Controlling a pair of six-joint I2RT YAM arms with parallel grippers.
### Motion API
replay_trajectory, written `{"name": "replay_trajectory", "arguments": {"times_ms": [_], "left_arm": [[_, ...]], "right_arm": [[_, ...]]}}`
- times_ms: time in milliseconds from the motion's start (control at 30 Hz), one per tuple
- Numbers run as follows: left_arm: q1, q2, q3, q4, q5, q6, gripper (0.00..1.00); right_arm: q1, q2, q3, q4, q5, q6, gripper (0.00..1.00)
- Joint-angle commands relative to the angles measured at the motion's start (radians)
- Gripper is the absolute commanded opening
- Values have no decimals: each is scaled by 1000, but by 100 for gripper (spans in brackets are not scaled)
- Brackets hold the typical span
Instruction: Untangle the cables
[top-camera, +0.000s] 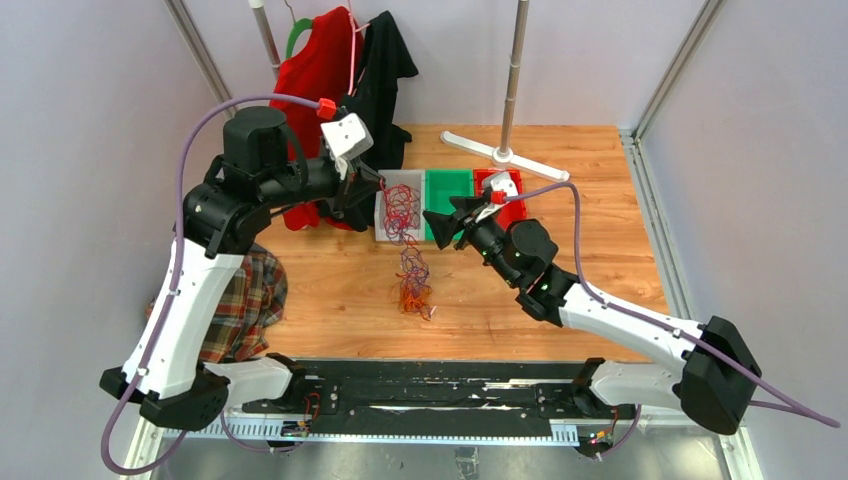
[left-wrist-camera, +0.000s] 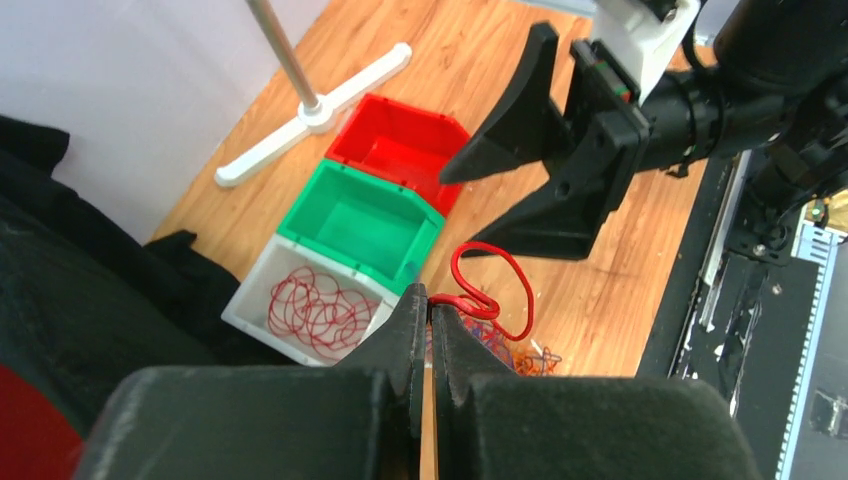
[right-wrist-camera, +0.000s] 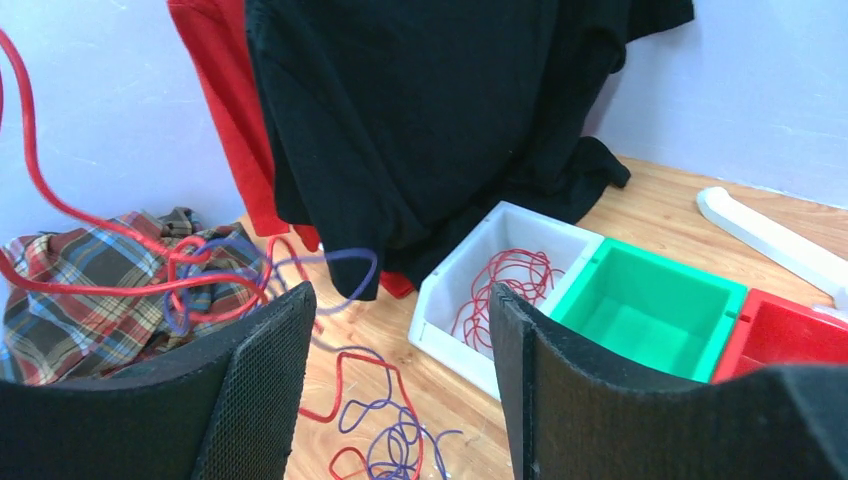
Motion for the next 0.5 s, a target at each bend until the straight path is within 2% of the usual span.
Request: {"name": "replay_trajectory", "arguments": {"times_ms": [0,67,133,233,333,467], "left_arm": [[-8,-39,-18,15,-47,20,0],[-8,-44,-26,14,-37,36,0],[-8,-47,-31,15,-27,44,0],[-10,-47,-29,7,-30,66,0],[-10,-48,-26,-13,-17,104,0],[-10,-53,-25,-46,65,165,0]], "right_arm": [[-13,-46,-19,-17,23,-27,62],[-12,-63,-43,26,19,3,62],[-15,-51,-27,31,-28,11,66],[-18,-10,63,-55,-183,3,71],[-23,-6,83,-67,-285,7,73],[-158,27,152,-68,-572,129,73]]}}
